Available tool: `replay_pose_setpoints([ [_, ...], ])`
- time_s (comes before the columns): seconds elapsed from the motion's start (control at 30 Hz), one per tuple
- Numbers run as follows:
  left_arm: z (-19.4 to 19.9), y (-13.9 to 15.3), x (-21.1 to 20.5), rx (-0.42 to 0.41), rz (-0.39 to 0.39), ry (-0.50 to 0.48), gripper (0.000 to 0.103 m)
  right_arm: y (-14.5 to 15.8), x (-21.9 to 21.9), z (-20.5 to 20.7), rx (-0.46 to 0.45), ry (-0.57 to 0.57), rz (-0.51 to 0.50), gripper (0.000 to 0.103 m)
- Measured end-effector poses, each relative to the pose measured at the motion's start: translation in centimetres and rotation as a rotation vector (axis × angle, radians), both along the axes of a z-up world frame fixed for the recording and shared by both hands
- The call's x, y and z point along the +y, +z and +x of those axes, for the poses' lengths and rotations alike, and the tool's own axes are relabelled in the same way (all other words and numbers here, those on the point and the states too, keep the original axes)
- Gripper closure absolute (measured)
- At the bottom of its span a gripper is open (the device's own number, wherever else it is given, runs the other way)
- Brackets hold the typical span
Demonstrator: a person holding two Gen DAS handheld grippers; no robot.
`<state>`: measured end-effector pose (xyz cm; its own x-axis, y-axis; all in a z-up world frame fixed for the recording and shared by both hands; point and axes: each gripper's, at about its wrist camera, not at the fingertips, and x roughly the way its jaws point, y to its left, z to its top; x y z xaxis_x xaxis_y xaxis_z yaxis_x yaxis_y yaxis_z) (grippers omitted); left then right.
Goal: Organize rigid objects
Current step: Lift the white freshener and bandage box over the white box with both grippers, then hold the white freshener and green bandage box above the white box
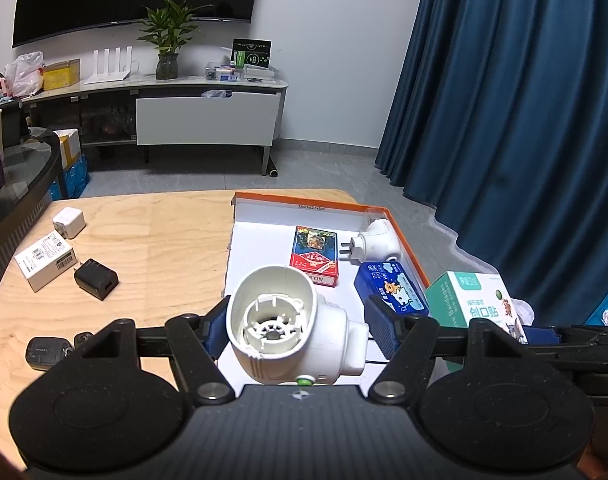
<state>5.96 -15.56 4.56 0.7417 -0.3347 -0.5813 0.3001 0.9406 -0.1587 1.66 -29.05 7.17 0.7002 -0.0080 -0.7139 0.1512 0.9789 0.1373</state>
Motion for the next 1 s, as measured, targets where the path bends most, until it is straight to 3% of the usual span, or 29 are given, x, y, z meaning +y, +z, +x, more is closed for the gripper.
replay_pose_setpoints([
  [1.0,0.03,-0.11,0.08,0.002,-0.002,-0.002,0.033,0.01,-0.16,0.11,0.004,0.002,-0.001,0.019],
])
